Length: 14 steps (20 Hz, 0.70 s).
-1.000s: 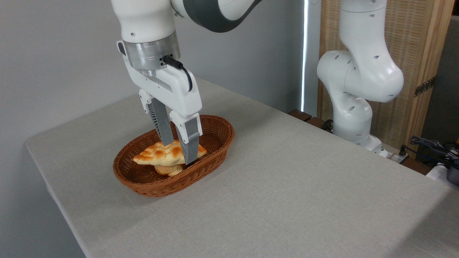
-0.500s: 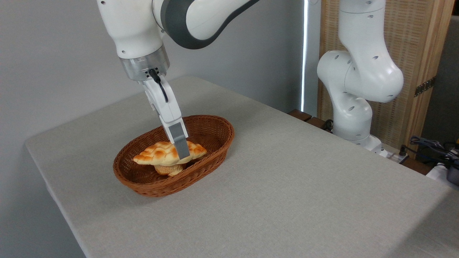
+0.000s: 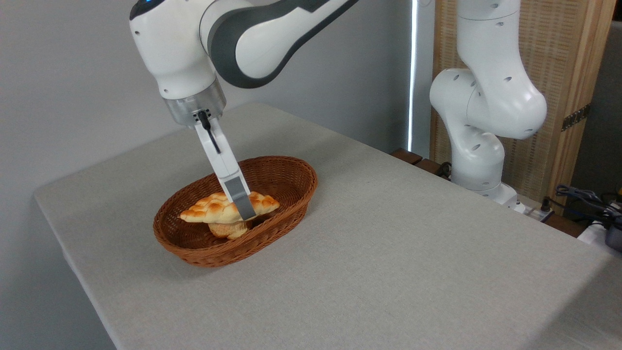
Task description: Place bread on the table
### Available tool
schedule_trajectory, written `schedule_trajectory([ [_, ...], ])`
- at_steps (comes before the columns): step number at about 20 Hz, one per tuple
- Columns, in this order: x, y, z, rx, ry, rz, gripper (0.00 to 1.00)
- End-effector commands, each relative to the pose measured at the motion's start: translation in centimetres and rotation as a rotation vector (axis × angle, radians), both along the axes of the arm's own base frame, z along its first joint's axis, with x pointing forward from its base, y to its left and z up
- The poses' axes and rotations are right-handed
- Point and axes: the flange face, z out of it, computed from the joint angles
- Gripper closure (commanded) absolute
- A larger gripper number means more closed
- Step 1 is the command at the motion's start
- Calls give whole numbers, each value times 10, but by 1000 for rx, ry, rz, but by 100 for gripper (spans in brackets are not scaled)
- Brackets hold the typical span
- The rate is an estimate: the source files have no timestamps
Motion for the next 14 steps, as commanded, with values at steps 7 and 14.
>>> schedule_trajectory([
  [7, 5, -12, -20, -17, 7, -32, 0],
  [14, 4, -16, -18, -17, 4, -44, 68],
])
